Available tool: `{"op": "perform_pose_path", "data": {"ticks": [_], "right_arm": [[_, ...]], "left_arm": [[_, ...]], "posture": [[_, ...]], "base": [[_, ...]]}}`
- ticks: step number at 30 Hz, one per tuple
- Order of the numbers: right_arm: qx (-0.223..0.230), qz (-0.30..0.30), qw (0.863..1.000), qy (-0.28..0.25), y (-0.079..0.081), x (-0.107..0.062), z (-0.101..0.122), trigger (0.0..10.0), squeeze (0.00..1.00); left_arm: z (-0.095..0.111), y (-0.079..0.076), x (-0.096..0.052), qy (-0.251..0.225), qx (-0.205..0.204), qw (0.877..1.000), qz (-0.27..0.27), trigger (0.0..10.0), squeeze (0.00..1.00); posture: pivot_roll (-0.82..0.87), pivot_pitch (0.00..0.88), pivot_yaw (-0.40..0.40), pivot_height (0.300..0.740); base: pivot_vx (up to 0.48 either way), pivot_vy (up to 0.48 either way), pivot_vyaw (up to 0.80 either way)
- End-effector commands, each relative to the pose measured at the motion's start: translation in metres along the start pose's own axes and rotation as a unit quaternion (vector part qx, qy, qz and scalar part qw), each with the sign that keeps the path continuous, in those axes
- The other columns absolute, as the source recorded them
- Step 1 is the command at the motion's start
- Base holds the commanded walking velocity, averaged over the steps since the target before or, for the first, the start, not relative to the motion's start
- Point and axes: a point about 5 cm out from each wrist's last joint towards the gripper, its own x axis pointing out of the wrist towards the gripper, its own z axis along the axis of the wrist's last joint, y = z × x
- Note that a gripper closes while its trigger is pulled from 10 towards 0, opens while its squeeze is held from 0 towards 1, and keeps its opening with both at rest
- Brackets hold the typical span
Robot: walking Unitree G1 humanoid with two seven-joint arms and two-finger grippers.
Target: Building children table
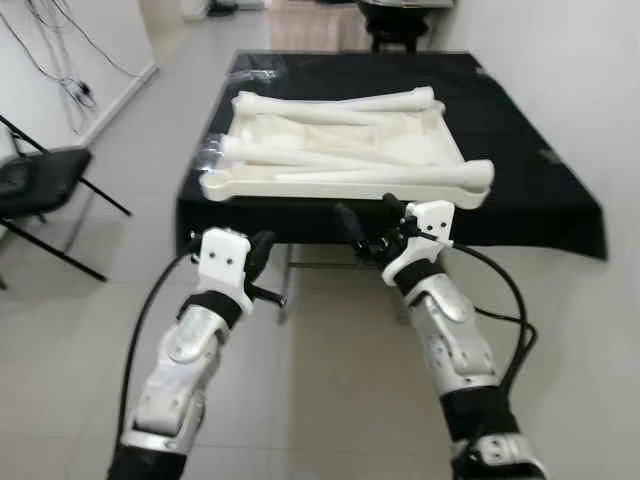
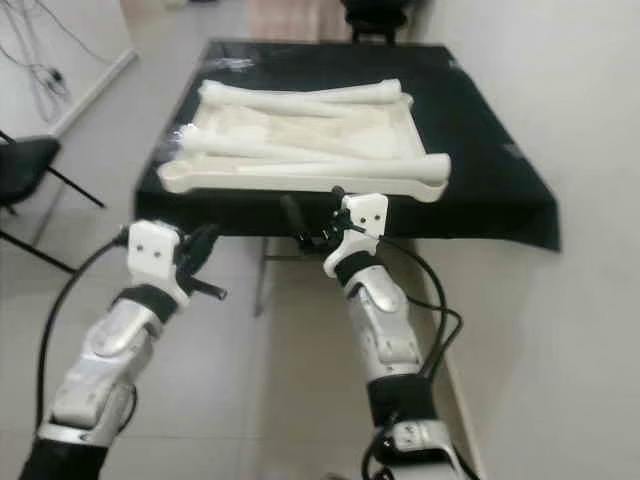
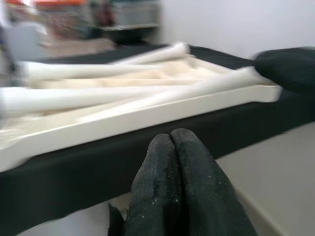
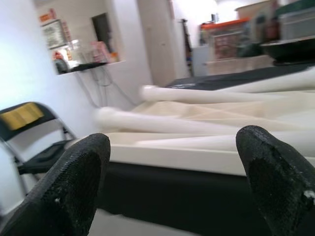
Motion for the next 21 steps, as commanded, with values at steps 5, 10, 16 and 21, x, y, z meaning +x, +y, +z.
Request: {"op": "perform_pose_path", "data": {"ticks": [5,10,16,21], "right_arm": [[0.006,0.027,0.999,-0.042,-0.001,0.01,0.031,10.0,0.0],[0.003,0.032,0.997,-0.064,-0.004,0.015,0.048,10.0,0.0],[-0.001,0.063,0.996,-0.059,0.003,0.019,0.056,10.0,0.0],[-0.008,0.101,0.992,-0.072,0.011,0.02,0.065,10.0,0.0]], "left_arm": [[0.005,-0.009,0.0,0.001,-0.008,0.999,-0.036,10.0,0.0],[0.007,-0.015,0.0,0.002,-0.009,0.999,-0.053,10.0,0.0],[0.012,-0.02,0.001,-0.005,-0.008,0.998,-0.07,10.0,0.0],[0.018,-0.024,0.003,-0.013,-0.006,0.996,-0.083,10.0,0.0]], "posture": [[0.01,0.102,-0.029,0.74],[0.01,0.103,-0.033,0.74],[0.01,0.102,-0.033,0.74],[0.01,0.102,-0.034,0.74]], "base": [[0.458,0.0,0.0],[0.457,0.0,0.0],[0.456,0.0,-0.4],[0.434,0.0,-0.8]]}}
